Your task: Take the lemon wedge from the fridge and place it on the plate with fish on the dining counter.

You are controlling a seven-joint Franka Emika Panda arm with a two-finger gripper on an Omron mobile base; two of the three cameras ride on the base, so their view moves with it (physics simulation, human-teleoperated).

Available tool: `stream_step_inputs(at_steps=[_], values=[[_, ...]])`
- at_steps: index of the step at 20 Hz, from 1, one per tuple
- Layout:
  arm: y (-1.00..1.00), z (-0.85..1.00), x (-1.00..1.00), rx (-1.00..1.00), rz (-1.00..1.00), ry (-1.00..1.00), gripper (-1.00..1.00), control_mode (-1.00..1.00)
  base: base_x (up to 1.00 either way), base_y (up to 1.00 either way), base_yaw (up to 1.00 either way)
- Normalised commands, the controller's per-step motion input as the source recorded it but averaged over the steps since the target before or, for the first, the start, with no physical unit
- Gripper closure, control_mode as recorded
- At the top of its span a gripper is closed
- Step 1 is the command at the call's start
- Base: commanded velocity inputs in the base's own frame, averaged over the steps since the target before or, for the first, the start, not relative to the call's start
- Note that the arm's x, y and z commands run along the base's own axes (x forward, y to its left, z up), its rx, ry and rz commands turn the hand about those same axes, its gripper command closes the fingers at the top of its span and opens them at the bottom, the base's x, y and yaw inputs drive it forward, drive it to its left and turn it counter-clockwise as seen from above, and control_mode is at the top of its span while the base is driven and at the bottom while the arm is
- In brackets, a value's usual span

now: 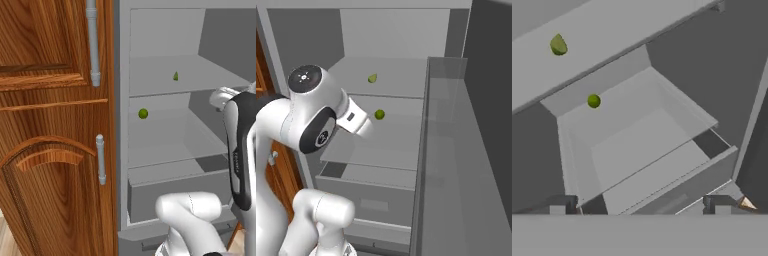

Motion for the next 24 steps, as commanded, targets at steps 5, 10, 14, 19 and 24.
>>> stream_step_inputs(at_steps=[5,10,14,19,24], values=[[0.23,0.99,0.08,-0.30,0.10,-0.18,-1.00,-1.00,0.00,0.00,0.00],[0.14,0.55,0.05,-0.27,0.01,-0.05,-1.00,-1.00,0.00,0.00,0.00],[0.06,0.03,0.22,-0.13,0.01,-0.06,-1.00,-1.00,0.00,0.00,0.00],[0.08,-0.08,0.68,-0.03,0.05,0.00,-1.00,-1.00,0.00,0.00,0.00],[0.34,-0.07,0.83,0.00,0.06,0.00,-1.00,-1.00,0.00,0.00,0.00]])
